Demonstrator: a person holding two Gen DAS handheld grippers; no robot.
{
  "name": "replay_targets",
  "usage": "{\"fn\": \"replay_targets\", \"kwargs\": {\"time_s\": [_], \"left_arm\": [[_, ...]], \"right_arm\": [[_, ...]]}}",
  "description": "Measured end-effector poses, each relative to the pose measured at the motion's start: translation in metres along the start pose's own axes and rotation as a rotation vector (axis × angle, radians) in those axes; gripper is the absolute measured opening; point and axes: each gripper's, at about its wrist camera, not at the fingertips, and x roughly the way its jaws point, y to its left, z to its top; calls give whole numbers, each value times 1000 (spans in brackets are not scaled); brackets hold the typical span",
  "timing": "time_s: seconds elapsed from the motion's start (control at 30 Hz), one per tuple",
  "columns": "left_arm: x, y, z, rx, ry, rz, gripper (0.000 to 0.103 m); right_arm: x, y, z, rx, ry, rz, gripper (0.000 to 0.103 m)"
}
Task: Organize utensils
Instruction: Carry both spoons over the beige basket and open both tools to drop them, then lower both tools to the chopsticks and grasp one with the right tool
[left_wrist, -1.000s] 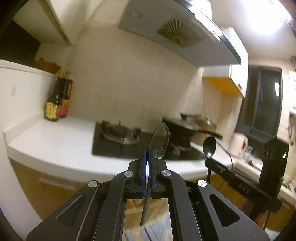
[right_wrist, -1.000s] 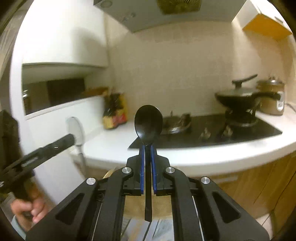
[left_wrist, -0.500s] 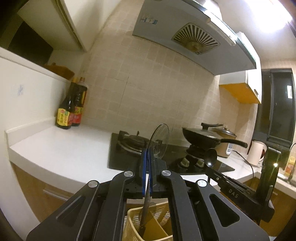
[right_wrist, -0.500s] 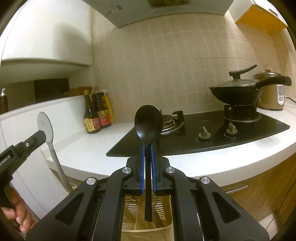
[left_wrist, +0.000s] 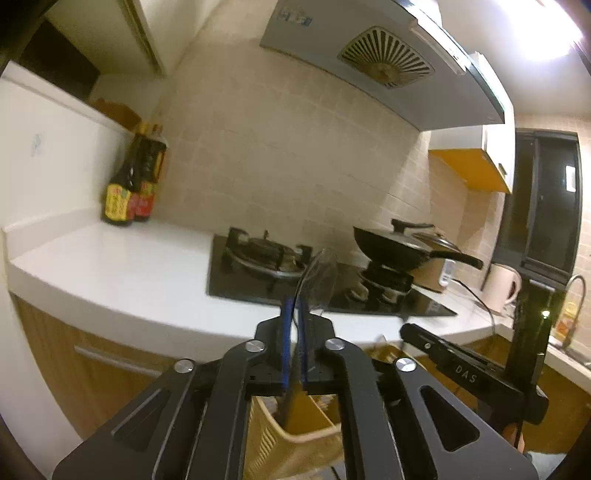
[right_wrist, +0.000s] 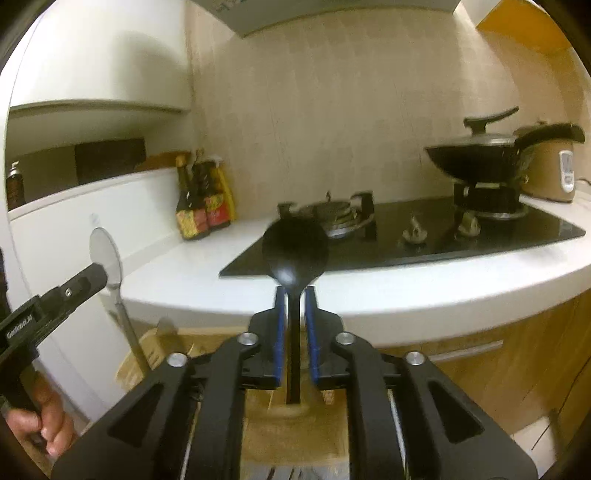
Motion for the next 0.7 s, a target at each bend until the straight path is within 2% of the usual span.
{"fn": "replay_targets", "kwargs": {"time_s": [0.03, 0.1, 0.2, 0.23, 0.27, 0.3, 0.33, 0.5, 0.7], "left_arm": [[-2, 1, -2, -6, 9, -6, 13], [-9, 3, -5, -14, 33, -14, 31], [-21, 4, -10, -26, 63, -24, 39], [-26, 4, -11, -31, 80, -28, 40], [-29, 4, -12, -34, 95, -32, 43], [-33, 3, -14, -43, 121, -37, 46], [-37, 3, -16, -54, 147, -42, 46], [-47, -5, -32, -81, 278, -53, 46], [-38, -13, -62, -82, 474, -2, 46]], "right_arm": [[-3, -1, -2, 5, 12, 4, 22], [-13, -2, -8, 14, 37, 8, 27], [-32, -1, -15, 9, 71, 17, 29], [-38, 0, -16, 7, 82, 19, 33], [-43, 0, -18, 7, 93, 22, 43], [-51, 0, -20, 7, 105, 24, 49], [-58, 0, -22, 6, 110, 26, 55], [-83, 0, -29, 11, 189, 22, 55], [-93, 0, -42, 47, 345, 43, 55]]}}
